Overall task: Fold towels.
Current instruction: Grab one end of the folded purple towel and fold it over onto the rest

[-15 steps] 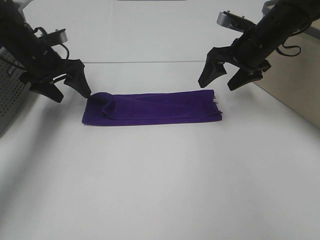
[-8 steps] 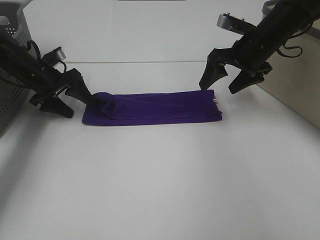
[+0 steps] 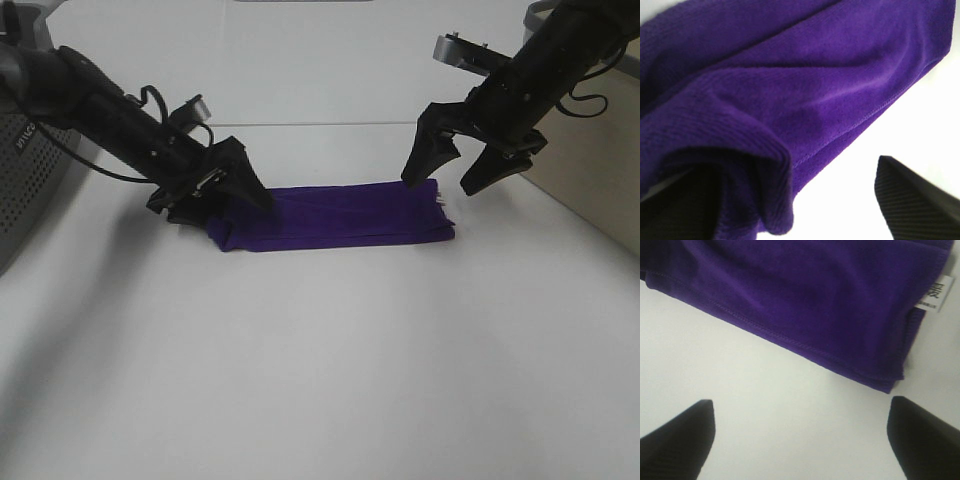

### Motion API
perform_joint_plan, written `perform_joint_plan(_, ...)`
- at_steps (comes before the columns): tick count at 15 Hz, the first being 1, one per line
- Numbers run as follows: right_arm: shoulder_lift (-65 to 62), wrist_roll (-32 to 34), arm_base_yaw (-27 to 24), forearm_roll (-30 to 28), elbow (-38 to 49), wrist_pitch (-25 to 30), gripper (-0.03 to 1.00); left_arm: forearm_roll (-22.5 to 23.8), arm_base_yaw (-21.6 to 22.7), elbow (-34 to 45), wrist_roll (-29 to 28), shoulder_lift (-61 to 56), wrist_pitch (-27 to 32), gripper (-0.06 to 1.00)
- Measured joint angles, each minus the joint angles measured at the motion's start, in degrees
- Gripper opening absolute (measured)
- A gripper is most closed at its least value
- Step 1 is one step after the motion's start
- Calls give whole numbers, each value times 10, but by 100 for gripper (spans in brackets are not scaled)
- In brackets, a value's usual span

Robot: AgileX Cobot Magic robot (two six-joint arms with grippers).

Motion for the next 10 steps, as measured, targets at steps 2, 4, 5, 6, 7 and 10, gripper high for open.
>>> perform_joint_plan(2, 0, 0, 0, -3, 0, 7, 90, 5, -20, -11, -18, 4, -24, 71)
perform_joint_plan(4, 0, 0, 0, -3, 0, 11, 90, 26, -27, -25, -42, 11, -33, 53)
perform_joint_plan(5, 0, 0, 0, -3, 0, 11, 90, 40, -27, -32, -46, 14, -34, 40)
perform_joint_plan(6, 0, 0, 0, -3, 0, 17, 90, 58, -27, -38, -48, 19, -37, 23)
perform_joint_plan(7, 0, 5, 0, -3, 0, 24, 90, 67, -27, -46, -48, 22, -37, 8)
perform_joint_plan(10, 0, 9, 0, -3, 0, 64, 90, 92, -25, -69, -45, 23, -5, 4)
